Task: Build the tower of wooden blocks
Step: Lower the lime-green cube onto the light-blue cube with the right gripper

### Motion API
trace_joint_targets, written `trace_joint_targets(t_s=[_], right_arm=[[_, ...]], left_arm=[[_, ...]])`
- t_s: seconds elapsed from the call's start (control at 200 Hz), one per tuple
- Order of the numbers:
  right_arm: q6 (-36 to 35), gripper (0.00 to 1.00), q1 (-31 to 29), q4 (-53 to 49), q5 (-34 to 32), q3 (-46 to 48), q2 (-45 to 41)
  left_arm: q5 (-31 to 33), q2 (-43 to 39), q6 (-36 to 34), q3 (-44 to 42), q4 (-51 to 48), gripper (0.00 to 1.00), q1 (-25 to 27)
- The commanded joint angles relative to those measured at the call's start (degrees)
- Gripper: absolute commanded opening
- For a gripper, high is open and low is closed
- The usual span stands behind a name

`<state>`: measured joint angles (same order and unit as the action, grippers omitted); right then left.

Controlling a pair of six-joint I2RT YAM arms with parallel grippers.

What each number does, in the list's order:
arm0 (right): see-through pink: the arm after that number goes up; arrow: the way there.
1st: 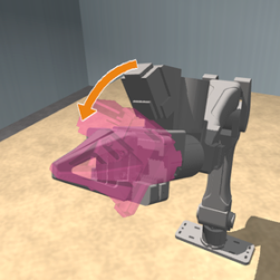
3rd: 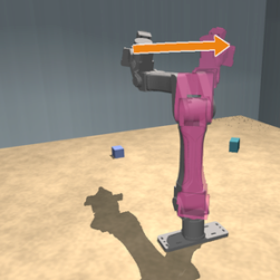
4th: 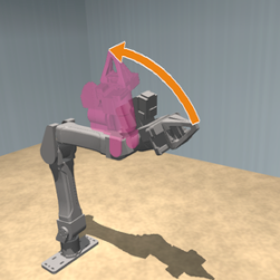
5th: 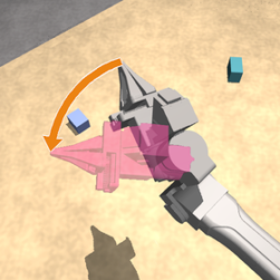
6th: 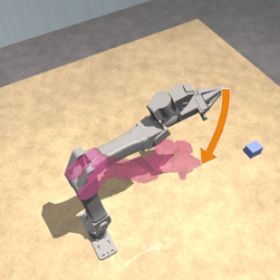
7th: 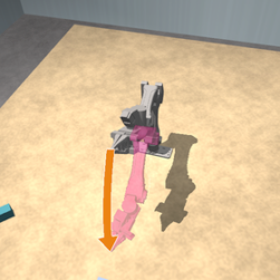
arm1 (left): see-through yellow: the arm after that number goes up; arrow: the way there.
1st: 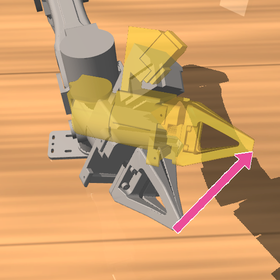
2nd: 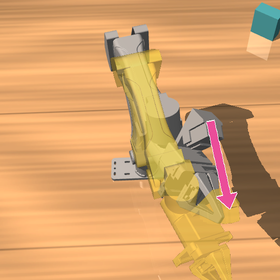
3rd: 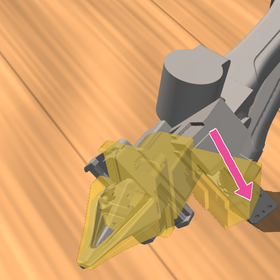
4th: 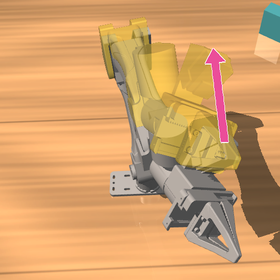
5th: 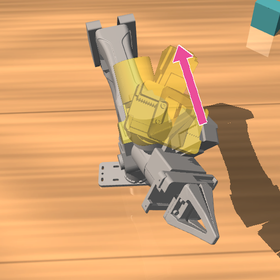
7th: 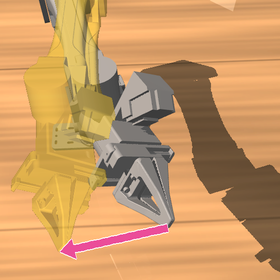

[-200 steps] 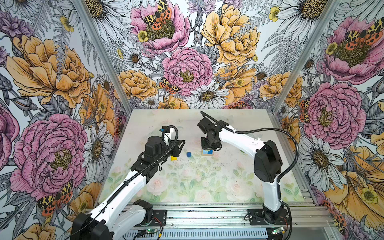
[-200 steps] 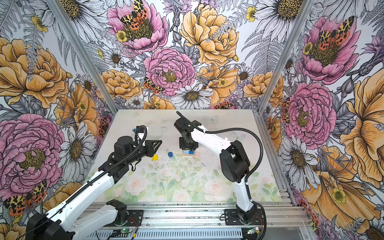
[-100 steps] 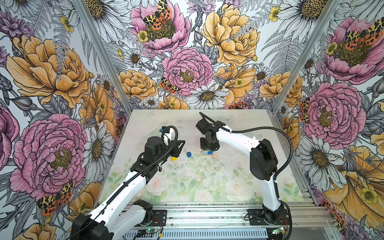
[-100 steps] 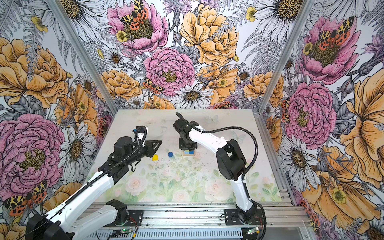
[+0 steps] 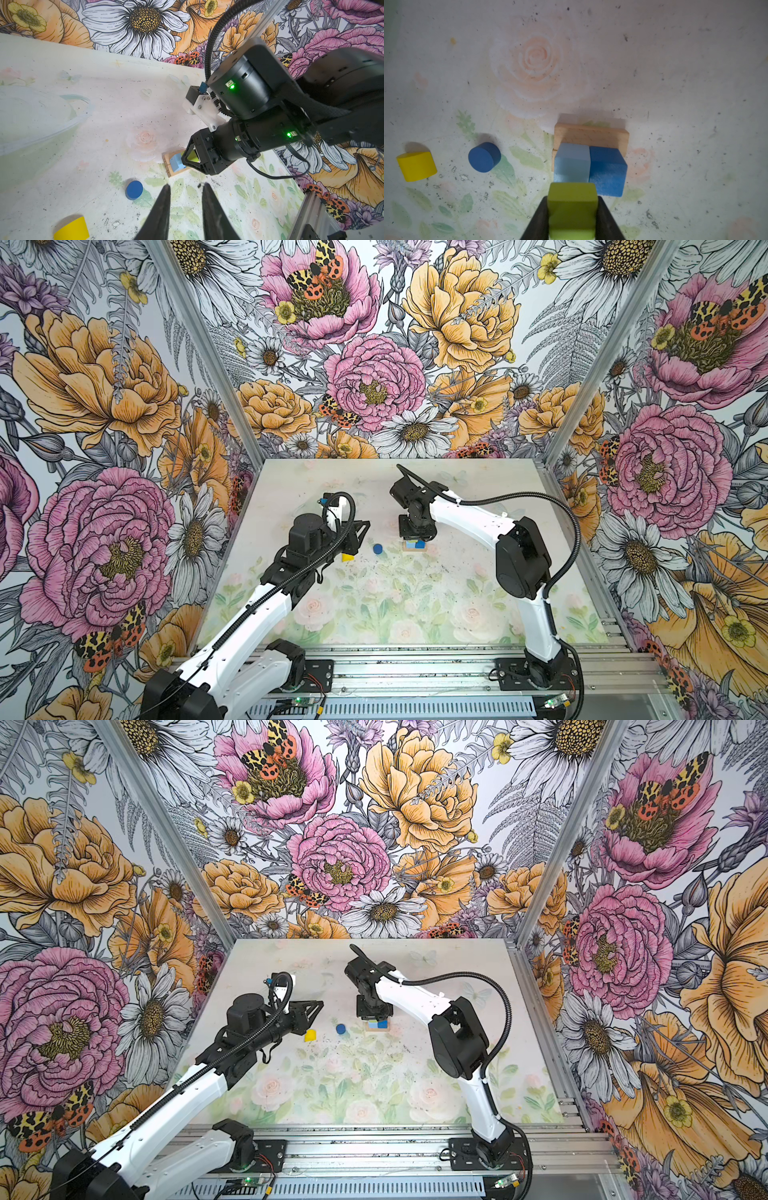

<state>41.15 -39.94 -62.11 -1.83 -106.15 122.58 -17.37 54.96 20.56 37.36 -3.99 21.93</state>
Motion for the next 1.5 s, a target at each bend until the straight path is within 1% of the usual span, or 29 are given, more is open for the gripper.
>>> trace_joint_targets(t_s=[0.0,0.63,0.741,0.971,1.496], right_arm=[[0.8,0.01,-0.3,0.0,-1.1,-2.0,1.5],[1.0,0.08,-0.3,-0.1,-1.7,-2.4,2.5],[1.2,0.13,-0.4,0.0,-1.7,-2.5,2.7],[1.2,0.16,-0.3,0.0,-2.0,-2.5,2.8],[1.4,0.21,-0.1,-0.1,-2.3,-2.7,2.8]], left_arm=[[0.5,-0.8,-0.9,-0.7,1.4,0.28,-0.2],[0.9,-1.2,-0.9,-0.9,1.4,0.28,-0.2],[0.9,-1.2,-0.9,-0.9,1.4,0.28,-0.2],[1.3,-1.4,-0.9,-1.0,1.4,0.28,-0.2],[1.3,-1.6,-0.9,-1.2,1.4,0.28,-0.3]])
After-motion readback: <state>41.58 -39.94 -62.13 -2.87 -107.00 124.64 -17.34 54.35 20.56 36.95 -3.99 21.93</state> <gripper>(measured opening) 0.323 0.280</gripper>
